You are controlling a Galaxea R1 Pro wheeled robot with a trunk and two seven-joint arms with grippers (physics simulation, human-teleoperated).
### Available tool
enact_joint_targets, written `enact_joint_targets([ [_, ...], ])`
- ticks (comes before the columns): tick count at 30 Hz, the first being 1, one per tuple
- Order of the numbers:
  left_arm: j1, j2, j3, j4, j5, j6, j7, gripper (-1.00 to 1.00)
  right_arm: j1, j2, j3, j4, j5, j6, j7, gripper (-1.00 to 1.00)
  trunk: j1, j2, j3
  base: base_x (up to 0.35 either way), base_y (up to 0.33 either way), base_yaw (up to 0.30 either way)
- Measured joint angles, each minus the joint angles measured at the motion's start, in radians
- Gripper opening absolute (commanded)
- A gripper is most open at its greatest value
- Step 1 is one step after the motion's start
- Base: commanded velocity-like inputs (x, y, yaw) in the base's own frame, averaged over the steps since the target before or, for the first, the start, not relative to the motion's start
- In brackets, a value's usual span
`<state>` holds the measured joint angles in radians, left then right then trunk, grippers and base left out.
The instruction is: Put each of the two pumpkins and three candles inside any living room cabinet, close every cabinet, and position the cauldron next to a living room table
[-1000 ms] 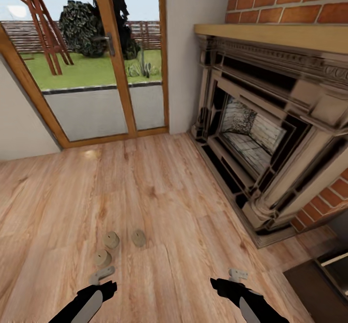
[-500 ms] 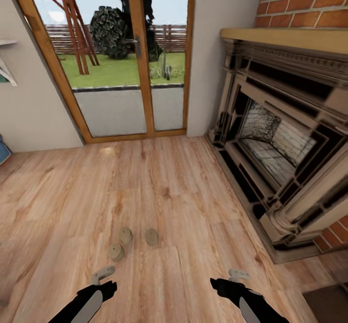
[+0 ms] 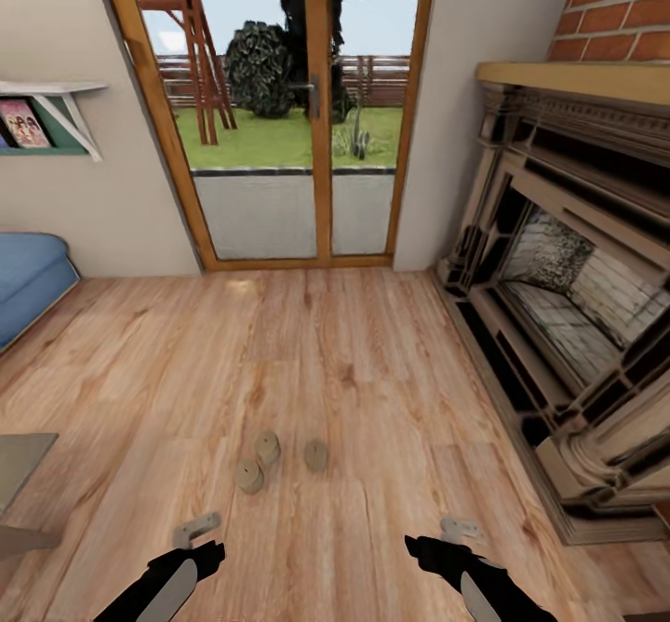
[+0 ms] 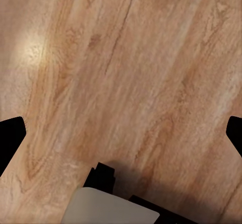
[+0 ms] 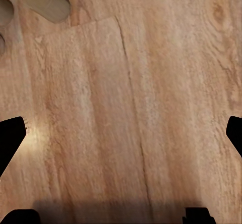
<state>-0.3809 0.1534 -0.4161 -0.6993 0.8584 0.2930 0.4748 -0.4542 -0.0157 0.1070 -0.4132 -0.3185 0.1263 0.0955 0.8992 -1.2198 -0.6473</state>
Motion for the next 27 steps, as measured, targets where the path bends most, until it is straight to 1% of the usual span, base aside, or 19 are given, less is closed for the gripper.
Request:
enact_joint_targets([
  [8,0.000,-0.001,-0.001,0.000,-0.003,0.000,0.000,1.00,0.000,0.000,0.000,0.001,0.000,0.000,0.000,1.00,0.000,0.000,0.008,0.074,0.000,0.260],
  [15,0.000,-0.001,-0.001,0.000,-0.007,-0.002,0.000,1.00,0.000,0.000,0.000,0.000,-0.001,0.001,0.002,1.00,0.000,0.000,0.014,0.190,0.000,0.240],
  [27,0.000,0.000,-0.001,0.000,-0.008,-0.002,0.000,1.00,0.000,0.000,0.000,-0.001,0.000,0.001,0.005,1.00,0.000,0.000,0.016,0.225,0.003,0.027],
])
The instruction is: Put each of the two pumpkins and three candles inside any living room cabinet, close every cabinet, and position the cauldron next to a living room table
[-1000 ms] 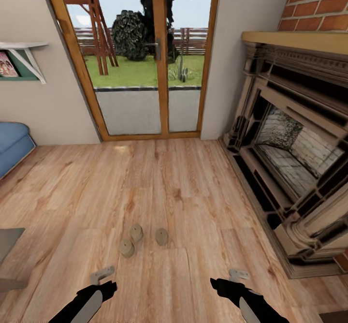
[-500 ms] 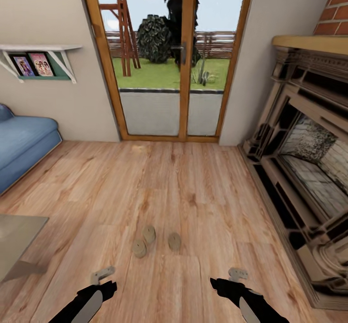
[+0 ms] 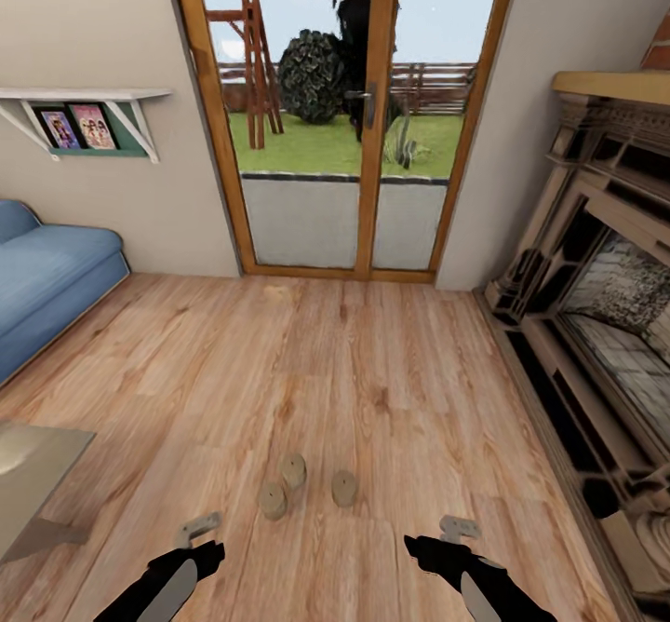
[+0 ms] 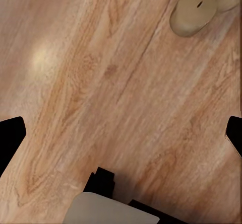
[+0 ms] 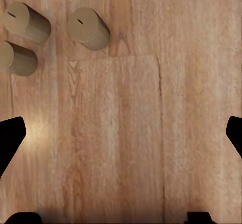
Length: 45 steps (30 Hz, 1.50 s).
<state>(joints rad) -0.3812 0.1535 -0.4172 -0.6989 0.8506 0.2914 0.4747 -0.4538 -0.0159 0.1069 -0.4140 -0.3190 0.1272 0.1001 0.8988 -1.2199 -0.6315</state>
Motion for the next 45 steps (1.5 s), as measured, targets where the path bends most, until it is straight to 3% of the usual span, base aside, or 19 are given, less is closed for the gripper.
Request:
enact_joint_targets([
  [18,0.000,0.000,0.000,0.000,-0.001,0.000,0.000,1.00,0.000,0.000,0.000,0.000,-0.001,0.000,0.001,1.00,0.000,0.000,0.000,0.180,0.056,0.244],
  [45,0.000,-0.001,0.000,0.001,-0.002,0.000,0.000,1.00,0.000,-0.001,0.000,0.000,-0.001,0.000,0.003,1.00,0.000,0.000,0.000,0.164,-0.058,0.016],
])
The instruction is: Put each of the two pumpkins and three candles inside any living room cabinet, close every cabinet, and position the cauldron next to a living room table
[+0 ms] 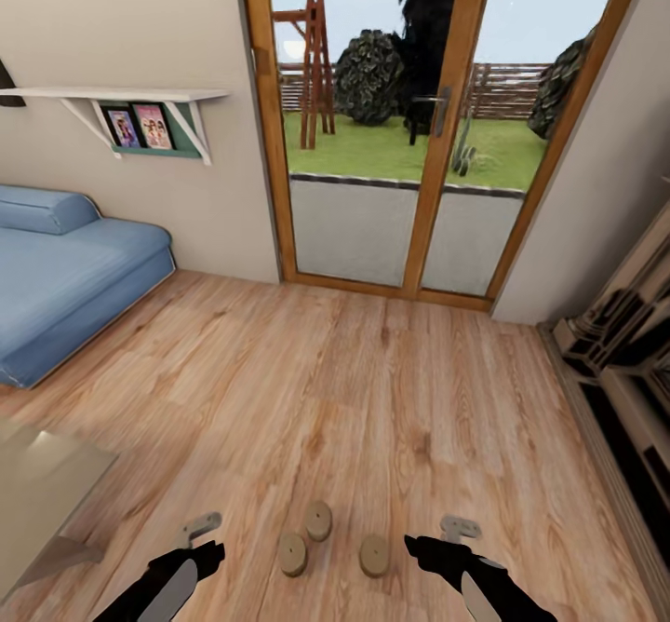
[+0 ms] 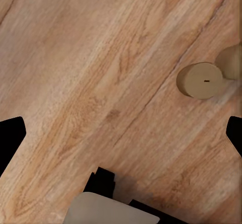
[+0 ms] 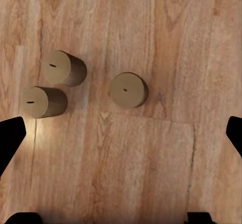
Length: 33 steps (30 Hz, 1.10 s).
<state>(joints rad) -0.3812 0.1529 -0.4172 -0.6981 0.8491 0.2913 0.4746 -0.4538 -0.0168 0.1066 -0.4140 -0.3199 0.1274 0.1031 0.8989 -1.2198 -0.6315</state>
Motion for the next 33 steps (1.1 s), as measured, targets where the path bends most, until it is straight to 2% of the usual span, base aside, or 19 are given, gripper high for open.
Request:
enact_joint_targets([
  [8,0.000,0.001,0.000,0.000,0.000,-0.001,0.000,1.00,0.000,0.000,-0.002,0.000,0.000,0.000,-0.001,1.00,0.000,0.000,0.000,0.163,-0.070,0.000],
  [17,0.000,0.000,-0.001,-0.001,-0.001,-0.012,0.000,1.00,0.000,-0.001,-0.001,0.000,0.000,0.000,-0.001,1.00,0.000,0.000,0.000,0.020,-0.024,0.000],
  [33,0.000,-0.002,-0.005,-0.001,-0.001,-0.025,-0.001,1.00,0.000,-0.002,-0.001,-0.001,-0.001,0.000,-0.001,1.00,0.062,-0.112,-0.050,0.000,0.000,0.000],
])
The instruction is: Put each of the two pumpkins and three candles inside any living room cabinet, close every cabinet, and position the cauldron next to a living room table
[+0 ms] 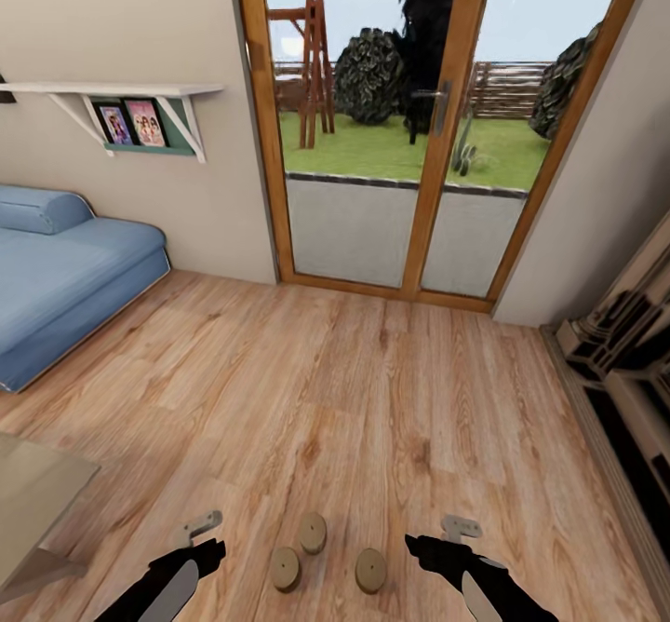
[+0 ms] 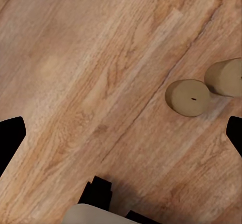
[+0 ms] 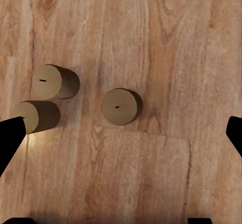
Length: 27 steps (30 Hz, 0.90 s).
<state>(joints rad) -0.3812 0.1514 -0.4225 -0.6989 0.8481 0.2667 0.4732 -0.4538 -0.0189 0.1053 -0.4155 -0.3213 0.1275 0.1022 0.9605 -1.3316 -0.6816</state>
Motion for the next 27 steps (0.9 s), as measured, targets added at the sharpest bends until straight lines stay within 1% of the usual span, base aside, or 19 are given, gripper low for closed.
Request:
enact_joint_targets([
  [4,0.000,-0.001,-0.007,0.000,0.000,0.000,0.000,1.00,0.000,0.000,0.000,0.000,0.001,0.000,0.002,1.00,0.015,-0.028,-0.013,0.000,0.000,0.000],
  [15,0.000,-0.003,-0.012,0.000,0.000,0.000,0.000,1.00,0.000,0.002,0.002,0.002,0.003,-0.002,0.000,1.00,0.058,-0.105,-0.047,0.000,0.000,0.000],
  [18,0.000,-0.006,-0.014,0.000,0.000,0.000,0.000,1.00,0.000,0.003,0.008,0.002,0.002,-0.003,-0.001,1.00,0.069,-0.126,-0.056,0.000,0.000,0.000],
  [20,0.000,-0.007,-0.015,0.000,0.000,0.001,0.000,1.00,0.000,0.006,0.028,0.002,0.002,-0.003,-0.002,1.00,0.077,-0.140,-0.063,0.000,0.000,0.000],
  [23,0.000,-0.015,-0.030,-0.006,-0.010,0.006,-0.001,1.00,0.000,0.028,0.085,0.000,0.003,0.001,-0.008,1.00,0.088,-0.161,-0.072,0.000,0.000,0.000],
  [24,-0.001,-0.025,-0.036,-0.011,-0.017,0.010,-0.001,1.00,0.000,0.034,0.103,0.000,0.002,0.004,-0.018,1.00,0.092,-0.168,-0.075,0.000,0.000,0.000],
  [25,-0.002,-0.040,-0.040,-0.015,-0.028,0.013,-0.001,1.00,0.000,0.037,0.122,0.000,0.001,0.007,-0.037,1.00,0.096,-0.175,-0.078,0.000,0.000,0.000],
  [27,-0.006,-0.071,-0.045,-0.020,-0.064,0.018,0.001,1.00,0.000,0.043,0.155,0.000,-0.002,0.021,-0.102,1.00,0.104,-0.189,-0.085,0.000,0.000,0.000],
])
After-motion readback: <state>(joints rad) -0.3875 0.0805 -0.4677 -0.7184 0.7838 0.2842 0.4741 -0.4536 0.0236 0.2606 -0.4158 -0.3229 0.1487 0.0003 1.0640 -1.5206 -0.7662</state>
